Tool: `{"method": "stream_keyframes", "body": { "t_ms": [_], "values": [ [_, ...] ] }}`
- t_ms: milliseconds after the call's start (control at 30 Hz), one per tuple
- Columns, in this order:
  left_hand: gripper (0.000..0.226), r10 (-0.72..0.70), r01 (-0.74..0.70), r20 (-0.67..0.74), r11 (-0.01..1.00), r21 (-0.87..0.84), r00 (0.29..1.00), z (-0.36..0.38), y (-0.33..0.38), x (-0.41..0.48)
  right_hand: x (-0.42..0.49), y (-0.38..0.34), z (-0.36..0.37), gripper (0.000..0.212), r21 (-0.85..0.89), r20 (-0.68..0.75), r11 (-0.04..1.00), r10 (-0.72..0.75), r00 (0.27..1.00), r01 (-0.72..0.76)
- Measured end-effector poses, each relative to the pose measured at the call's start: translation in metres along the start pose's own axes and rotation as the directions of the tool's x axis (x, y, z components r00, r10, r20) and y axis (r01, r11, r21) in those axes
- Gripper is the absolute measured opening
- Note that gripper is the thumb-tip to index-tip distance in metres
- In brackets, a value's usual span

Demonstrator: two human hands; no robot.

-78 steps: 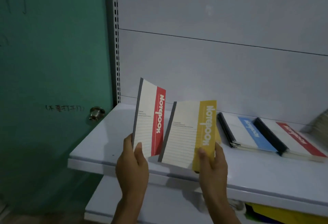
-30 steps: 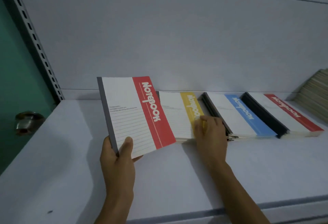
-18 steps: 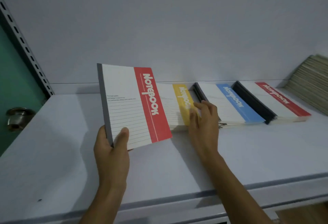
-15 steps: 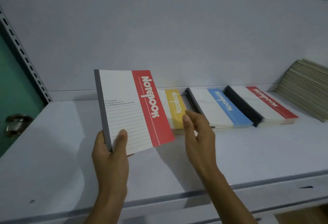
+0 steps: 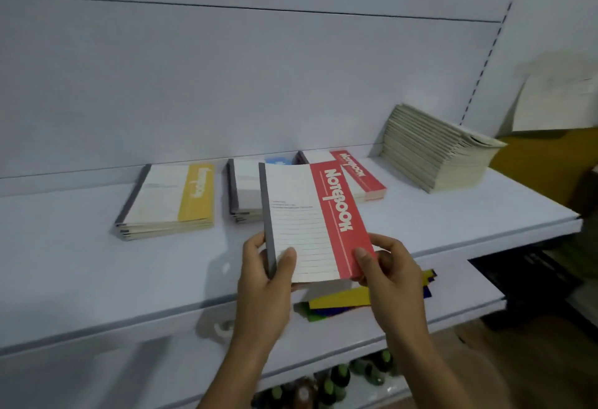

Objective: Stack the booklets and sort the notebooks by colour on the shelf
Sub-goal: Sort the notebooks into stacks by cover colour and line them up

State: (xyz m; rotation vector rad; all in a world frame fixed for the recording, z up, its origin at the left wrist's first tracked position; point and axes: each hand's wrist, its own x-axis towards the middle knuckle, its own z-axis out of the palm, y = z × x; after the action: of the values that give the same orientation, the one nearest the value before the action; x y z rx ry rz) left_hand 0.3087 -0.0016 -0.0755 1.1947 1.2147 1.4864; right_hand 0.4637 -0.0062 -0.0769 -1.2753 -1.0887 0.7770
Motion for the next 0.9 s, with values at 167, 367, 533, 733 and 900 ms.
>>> {"method": "stream_keyframes", "body": {
  "t_ms": [167,367,533,733,900],
  "values": [
    [0.028,-0.002,-0.022,0.127,0.982,0.187,0.992,0.043,-0.014,-0.012,0.013,0.013,-0.055,0.010,-0.027,-0.053,0.999,0.023,0.998,-0.024],
    [0.040,0.025,-0.094,0.170,0.908,0.409,0.985,0.073,-0.020,0.016,0.049,0.030,-0.071,0.011,-0.054,-0.074,0.998,0.007,0.997,-0.011],
    [0.067,0.041,-0.093,0.116,0.862,0.498,0.992,0.099,-0.016,0.069,0.113,0.027,-0.070,0.013,-0.235,0.000,0.968,-0.088,0.996,0.086],
    [0.050,0.263,-0.218,0.086,0.528,0.821,0.961,0.124,-0.016,0.141,0.211,0.027,-0.062,0.028,-0.454,0.132,0.868,-0.158,0.979,0.201],
    [0.052,0.253,-0.206,0.142,0.248,0.947,0.957,0.125,-0.021,0.183,0.265,0.051,-0.043,0.035,-0.643,0.272,0.714,-0.125,0.954,0.277]
  ]
}}
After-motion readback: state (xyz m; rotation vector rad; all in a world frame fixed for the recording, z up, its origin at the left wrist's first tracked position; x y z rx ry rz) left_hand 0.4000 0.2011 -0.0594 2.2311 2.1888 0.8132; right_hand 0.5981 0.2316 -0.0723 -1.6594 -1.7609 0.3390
